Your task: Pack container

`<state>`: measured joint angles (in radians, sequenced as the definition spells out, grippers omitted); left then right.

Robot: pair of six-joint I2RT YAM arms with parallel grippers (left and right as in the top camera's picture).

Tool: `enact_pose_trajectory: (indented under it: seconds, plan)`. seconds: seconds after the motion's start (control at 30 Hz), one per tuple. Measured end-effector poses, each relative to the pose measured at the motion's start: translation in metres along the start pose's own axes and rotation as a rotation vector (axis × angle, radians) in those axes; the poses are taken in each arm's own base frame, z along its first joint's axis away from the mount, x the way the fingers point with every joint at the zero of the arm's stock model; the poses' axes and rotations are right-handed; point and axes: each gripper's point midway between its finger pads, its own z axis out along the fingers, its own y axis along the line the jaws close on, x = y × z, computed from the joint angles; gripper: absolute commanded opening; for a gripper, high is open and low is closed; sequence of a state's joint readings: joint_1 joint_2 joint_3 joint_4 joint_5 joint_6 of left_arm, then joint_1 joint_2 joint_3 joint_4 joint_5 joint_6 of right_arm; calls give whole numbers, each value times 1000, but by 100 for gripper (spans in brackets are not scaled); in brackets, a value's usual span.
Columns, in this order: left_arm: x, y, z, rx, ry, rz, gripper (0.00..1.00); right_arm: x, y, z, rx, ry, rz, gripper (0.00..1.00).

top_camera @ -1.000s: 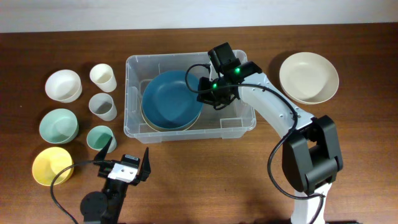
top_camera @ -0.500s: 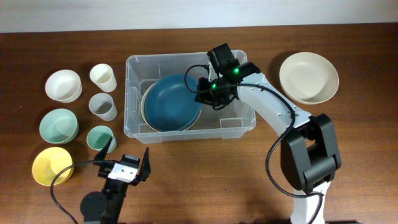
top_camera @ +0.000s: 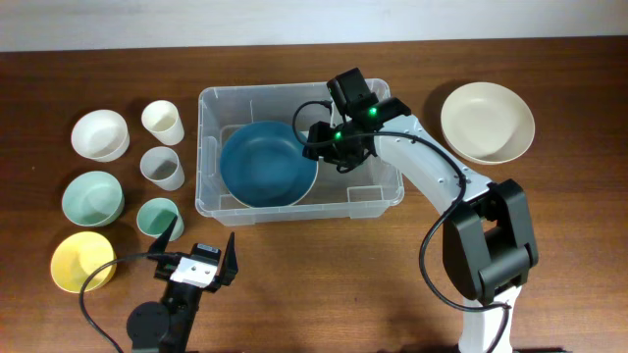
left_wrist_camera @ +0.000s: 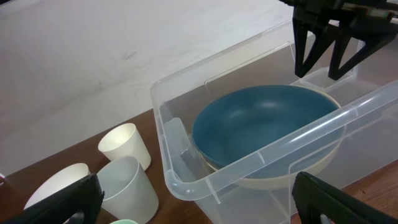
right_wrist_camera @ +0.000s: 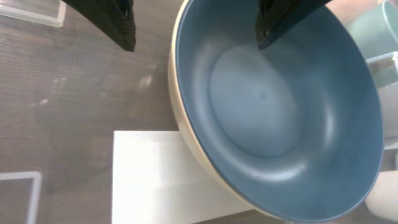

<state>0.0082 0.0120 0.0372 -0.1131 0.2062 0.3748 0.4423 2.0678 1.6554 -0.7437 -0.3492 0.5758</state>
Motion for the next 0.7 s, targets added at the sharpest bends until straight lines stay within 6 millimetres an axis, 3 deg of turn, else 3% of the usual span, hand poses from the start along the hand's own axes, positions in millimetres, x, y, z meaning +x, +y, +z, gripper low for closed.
enact_pose_trajectory:
  seconds: [0.17, 0.33, 0.43, 0.53, 0.7]
  plan:
    - [0, 0, 0, 0, 0, 0, 100, -10, 5, -18, 26, -9, -41, 56]
    - [0, 0, 0, 0, -1, 0, 99, -32, 35, -50, -32, -69, -101, 24]
    - [0, 0, 0, 0, 0, 0, 99, -36, 53, -57, -77, -89, -144, 13]
    - [0, 0, 0, 0, 0, 0, 99, -28, 71, -52, -104, -85, -191, 4]
    - [0, 0, 0, 0, 0, 0, 99, 3, 105, -39, -114, -57, -278, 4]
